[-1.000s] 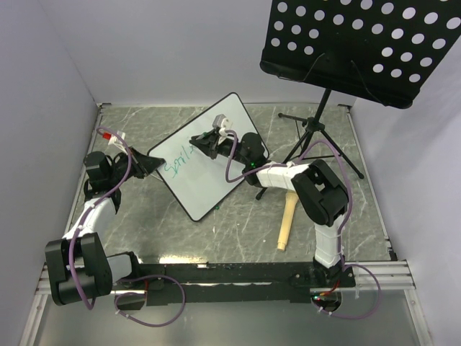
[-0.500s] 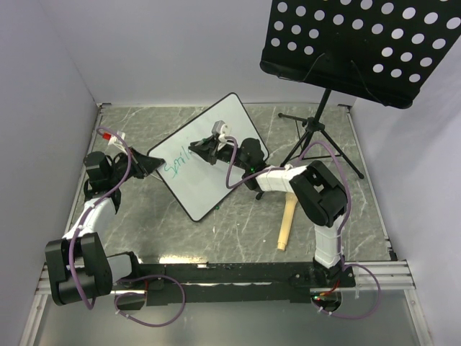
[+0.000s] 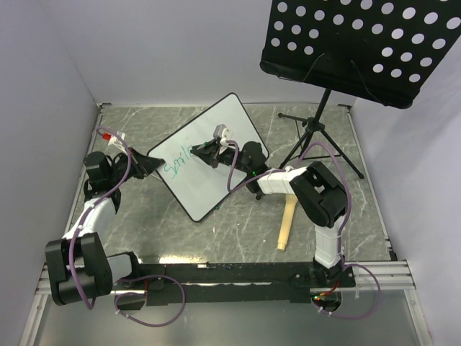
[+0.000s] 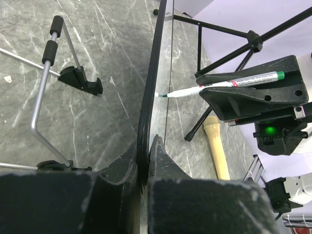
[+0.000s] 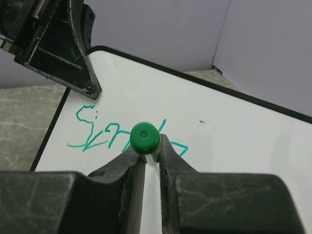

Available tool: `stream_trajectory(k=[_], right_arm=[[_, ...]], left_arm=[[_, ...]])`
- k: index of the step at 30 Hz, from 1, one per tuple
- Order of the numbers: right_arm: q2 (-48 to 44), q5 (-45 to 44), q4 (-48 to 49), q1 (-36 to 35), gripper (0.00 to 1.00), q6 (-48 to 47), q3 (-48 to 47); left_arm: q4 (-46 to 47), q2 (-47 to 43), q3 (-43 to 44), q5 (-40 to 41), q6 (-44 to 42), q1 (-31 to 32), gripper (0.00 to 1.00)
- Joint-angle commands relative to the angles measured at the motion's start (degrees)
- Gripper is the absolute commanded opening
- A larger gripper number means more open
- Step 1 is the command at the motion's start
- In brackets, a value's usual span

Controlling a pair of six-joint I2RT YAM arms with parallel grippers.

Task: Write a sentence on the whiteboard
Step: Pick up the sentence from the whiteboard.

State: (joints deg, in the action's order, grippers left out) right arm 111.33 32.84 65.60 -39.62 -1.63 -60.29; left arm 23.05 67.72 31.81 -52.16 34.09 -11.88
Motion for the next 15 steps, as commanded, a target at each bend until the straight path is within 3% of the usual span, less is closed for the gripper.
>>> stream_trajectory(k=[1, 15], right_arm=[[-1.82, -0.32, -1.80, 0.59, 0.00, -1.18, 1.58], [-1.99, -0.76, -1.71, 3.05, 0.00, -0.57, 1.41]], left_arm=[[-1.43, 0.30, 0.00, 3.38, -13.61, 0.72, 0.01], [-1.43, 0.66, 0.18, 3.38, -13.70, 0.63, 0.01]])
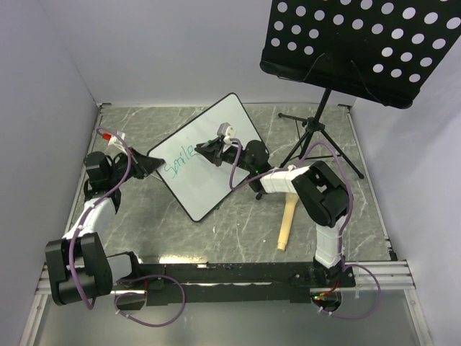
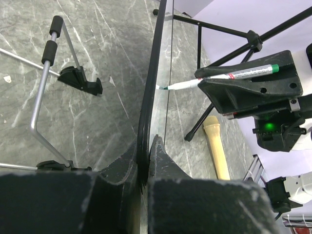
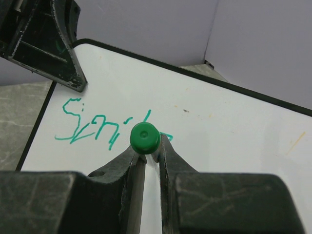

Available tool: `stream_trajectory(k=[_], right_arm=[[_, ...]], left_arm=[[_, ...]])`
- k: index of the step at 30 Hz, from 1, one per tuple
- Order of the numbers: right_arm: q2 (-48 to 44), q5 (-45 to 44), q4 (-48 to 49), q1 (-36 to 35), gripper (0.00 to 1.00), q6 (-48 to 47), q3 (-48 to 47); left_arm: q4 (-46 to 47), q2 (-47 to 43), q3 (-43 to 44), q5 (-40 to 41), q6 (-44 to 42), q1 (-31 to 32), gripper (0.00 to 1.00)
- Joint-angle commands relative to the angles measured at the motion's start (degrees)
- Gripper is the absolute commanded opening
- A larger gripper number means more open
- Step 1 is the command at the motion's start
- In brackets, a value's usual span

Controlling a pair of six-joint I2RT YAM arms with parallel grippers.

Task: Write a sentence on the whiteboard
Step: Pick up the sentence from the whiteboard.

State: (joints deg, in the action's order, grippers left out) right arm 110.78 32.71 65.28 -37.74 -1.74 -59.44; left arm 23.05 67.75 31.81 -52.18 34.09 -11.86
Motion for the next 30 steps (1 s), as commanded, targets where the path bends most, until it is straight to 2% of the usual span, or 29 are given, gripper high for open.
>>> stream_trajectory(k=[1, 18, 30], right_arm=[[-1.36, -0.54, -1.55, 1.17, 0.00, -0.37, 0.38], [-6.72, 1.13, 3.46, 1.35, 0.00, 1.56, 2.93], [-2.42, -0.19, -0.24, 2.40, 0.00, 1.30, -0.85]], left_arm=[[-1.43, 0.63, 0.09, 3.40, -13.70, 0.61, 0.01], [-1.43, 0.81, 0.18, 3.32, -13.70, 0.61, 0.01], [-1.60, 0.28, 0.00, 3.32, -13.61, 0.69, 0.01]])
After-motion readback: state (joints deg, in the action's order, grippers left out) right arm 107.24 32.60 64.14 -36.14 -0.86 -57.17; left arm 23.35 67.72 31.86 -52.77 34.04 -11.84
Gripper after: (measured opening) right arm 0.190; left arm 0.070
